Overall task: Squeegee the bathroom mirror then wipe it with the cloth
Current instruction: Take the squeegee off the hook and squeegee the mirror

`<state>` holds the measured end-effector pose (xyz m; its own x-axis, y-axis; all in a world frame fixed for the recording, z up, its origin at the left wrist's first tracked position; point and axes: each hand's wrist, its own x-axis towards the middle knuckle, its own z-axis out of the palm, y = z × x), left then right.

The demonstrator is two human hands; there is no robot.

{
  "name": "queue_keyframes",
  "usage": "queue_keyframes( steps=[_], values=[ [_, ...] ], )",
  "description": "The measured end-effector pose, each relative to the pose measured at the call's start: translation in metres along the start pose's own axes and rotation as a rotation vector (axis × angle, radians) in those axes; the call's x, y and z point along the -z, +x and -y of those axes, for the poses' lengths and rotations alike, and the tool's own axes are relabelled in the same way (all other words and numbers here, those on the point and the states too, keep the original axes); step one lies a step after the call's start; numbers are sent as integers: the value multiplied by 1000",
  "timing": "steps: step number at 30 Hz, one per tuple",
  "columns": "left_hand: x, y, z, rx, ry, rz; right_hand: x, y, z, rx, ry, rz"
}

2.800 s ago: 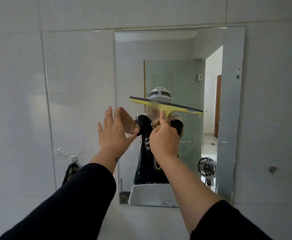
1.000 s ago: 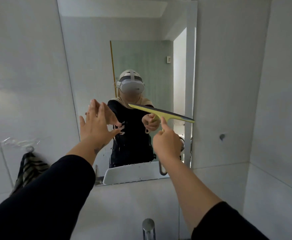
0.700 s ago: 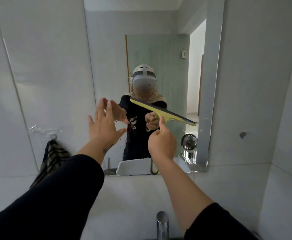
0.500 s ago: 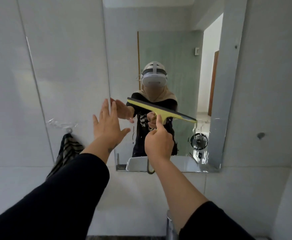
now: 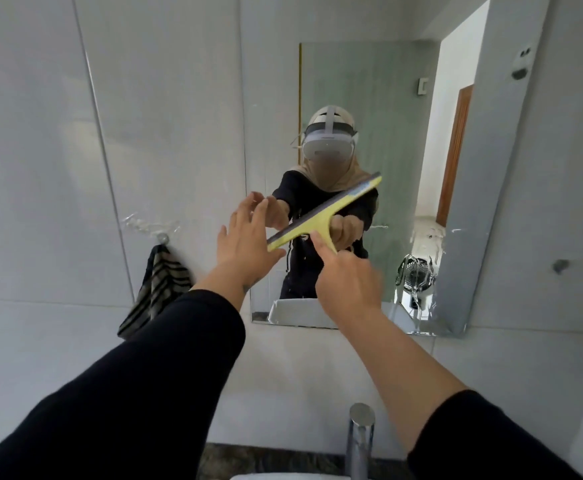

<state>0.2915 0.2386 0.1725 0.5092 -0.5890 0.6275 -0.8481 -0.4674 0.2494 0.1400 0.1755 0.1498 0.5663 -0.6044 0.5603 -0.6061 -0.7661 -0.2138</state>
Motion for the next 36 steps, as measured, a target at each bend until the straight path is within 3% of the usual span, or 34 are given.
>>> queue_keyframes(
  steps=[6,16,26,36],
  values=[
    [-32,-15,-19,11,-52,19,16,0,-35,58,-144,-3],
    [-54,-18,-29,20,-40,59,16,-6,-90,-38,-150,-38],
    [-60,-22,-23,-29,-71,-11,-4,-29,-132,-244,60,-175],
    [-67,-24,-22,-36,-77,-7,-49,-42,-125,-391,331,-276]
  ],
)
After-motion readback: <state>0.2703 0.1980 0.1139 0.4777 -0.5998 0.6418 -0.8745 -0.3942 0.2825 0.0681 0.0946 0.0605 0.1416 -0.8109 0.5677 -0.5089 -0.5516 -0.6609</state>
